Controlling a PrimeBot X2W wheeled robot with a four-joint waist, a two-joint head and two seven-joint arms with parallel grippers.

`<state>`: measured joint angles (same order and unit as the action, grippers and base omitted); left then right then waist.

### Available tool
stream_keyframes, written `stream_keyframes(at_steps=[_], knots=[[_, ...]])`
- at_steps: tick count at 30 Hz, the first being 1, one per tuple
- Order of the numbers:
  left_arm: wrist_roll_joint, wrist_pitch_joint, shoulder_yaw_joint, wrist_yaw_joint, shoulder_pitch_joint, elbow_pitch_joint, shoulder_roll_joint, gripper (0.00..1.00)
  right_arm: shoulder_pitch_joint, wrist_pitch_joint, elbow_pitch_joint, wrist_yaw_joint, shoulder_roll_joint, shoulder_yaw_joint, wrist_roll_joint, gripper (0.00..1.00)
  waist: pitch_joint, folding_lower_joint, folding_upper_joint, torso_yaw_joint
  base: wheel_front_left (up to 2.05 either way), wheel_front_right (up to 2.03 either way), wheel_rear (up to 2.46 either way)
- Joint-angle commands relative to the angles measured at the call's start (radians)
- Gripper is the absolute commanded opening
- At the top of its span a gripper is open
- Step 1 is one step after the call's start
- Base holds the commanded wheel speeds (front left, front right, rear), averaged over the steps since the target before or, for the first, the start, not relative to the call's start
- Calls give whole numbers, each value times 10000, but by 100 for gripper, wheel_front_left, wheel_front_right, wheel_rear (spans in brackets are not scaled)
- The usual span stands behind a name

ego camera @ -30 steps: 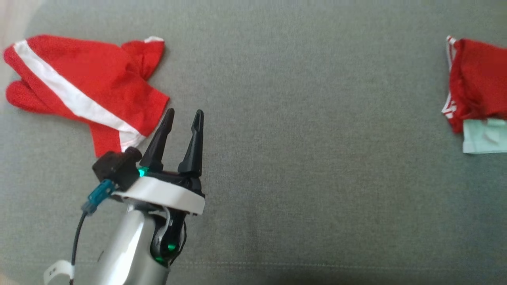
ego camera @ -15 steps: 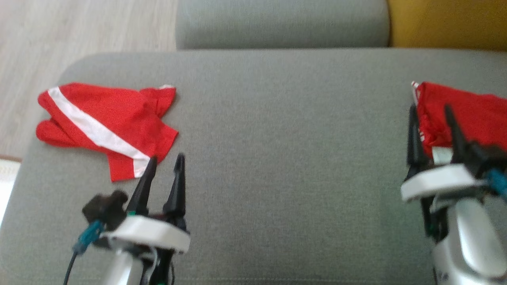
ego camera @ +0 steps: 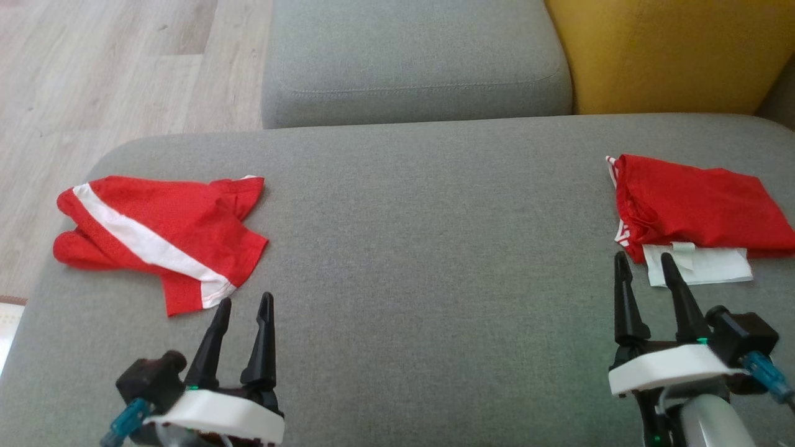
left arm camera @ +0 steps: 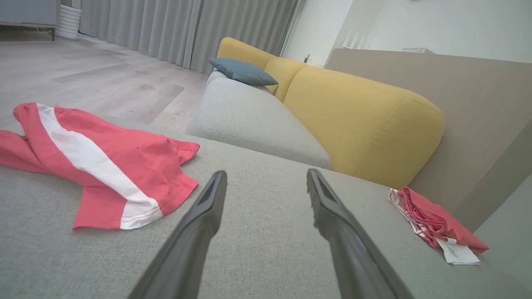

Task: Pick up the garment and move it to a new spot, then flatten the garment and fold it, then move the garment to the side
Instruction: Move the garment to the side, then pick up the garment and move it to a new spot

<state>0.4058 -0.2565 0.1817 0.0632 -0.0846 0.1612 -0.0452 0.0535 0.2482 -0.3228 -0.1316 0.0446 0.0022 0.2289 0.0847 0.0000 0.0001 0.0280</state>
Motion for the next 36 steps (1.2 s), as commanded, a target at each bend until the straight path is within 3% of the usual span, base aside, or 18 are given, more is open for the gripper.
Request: stream_keyframes(at_steps=[1,23,36], knots=[[-123,-53,-378,80,332,-439,-51,100,300,131,459,9,59,259,43,100,13,0,-1,-4,0,0,0],[-250,-53,-406,52,298,-723,-51,100,-59,135,841,9,57,241,171,100,-158,0,-1,114,0,0,0],[-517,-53,-633,56,503,-620,-51,100,-74,135,718,9,57,867,406,100,-252,0,-1,1500,0,0,0]])
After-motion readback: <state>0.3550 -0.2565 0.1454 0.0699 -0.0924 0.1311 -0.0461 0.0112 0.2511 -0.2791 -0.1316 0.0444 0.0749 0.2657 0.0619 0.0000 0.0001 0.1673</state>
